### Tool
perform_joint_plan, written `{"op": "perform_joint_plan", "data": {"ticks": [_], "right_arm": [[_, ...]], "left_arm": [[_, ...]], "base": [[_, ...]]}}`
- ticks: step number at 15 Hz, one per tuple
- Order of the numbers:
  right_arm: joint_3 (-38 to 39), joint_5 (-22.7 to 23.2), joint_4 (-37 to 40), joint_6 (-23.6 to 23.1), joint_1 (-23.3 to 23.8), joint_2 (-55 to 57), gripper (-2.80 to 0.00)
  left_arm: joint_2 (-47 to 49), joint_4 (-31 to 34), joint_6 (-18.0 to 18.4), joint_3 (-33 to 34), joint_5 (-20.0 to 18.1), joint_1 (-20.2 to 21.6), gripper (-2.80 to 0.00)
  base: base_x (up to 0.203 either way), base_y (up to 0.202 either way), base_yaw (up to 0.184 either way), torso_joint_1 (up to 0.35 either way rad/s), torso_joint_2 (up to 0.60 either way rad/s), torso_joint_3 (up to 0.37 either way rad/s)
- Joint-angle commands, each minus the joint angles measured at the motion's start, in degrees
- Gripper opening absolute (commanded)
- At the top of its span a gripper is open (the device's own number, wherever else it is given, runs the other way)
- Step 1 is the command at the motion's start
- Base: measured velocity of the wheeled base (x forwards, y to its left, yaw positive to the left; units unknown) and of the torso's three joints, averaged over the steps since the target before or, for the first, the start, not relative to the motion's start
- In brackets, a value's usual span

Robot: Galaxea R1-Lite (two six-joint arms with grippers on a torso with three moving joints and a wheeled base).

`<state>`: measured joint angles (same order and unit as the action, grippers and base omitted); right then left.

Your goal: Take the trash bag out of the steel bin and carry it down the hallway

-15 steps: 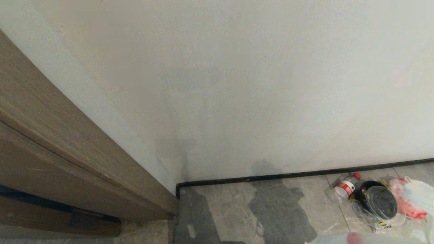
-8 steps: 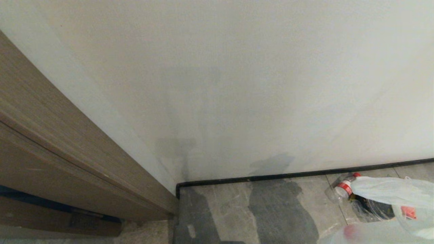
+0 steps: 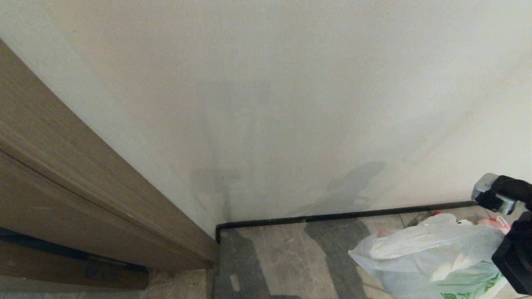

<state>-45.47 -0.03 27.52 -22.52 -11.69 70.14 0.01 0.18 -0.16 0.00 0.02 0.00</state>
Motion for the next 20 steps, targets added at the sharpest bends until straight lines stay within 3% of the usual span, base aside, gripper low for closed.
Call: {"op": "perform_joint_plan", "data": {"ticks": [1,4,11,12,17,20], "right_arm": [[1.49,-0.53,-2.9,0.06,-3.1,6.96,-2.8],[1.73,-0.84,-8.6,2.44,-6.83,11.19,-2.8],[1.56,-2.85,-17.69,2.65,-9.92,20.27,-2.8],[1.68,-2.9,-18.37,2.65,-9.93,20.89,0.0],[0.87,-5.75,-24.86,3.44,-11.14,26.66,0.0],[1.01,-5.77,-25.02,5.06,-11.12,22.42,0.0]], "left_arm": [[-0.01,-0.01,-0.02,0.0,0.06,0.0,-2.8],[-0.01,-0.01,-0.02,0.0,0.06,0.0,-2.8],[-0.01,-0.01,-0.02,0.0,0.06,0.0,-2.8],[-0.01,-0.01,-0.02,0.0,-0.02,0.0,-2.8],[-0.01,-0.01,-0.02,0.0,-0.02,0.0,-2.8],[-0.01,-0.01,-0.02,0.0,0.06,0.0,-2.8]], "base": [[0.0,0.0,0.0,0.0,0.0,0.0],[0.0,0.0,0.0,0.0,0.0,0.0],[0.0,0.0,0.0,0.0,0.0,0.0],[0.0,0.0,0.0,0.0,0.0,0.0],[0.0,0.0,0.0,0.0,0.0,0.0],[0.0,0.0,0.0,0.0,0.0,0.0]]}}
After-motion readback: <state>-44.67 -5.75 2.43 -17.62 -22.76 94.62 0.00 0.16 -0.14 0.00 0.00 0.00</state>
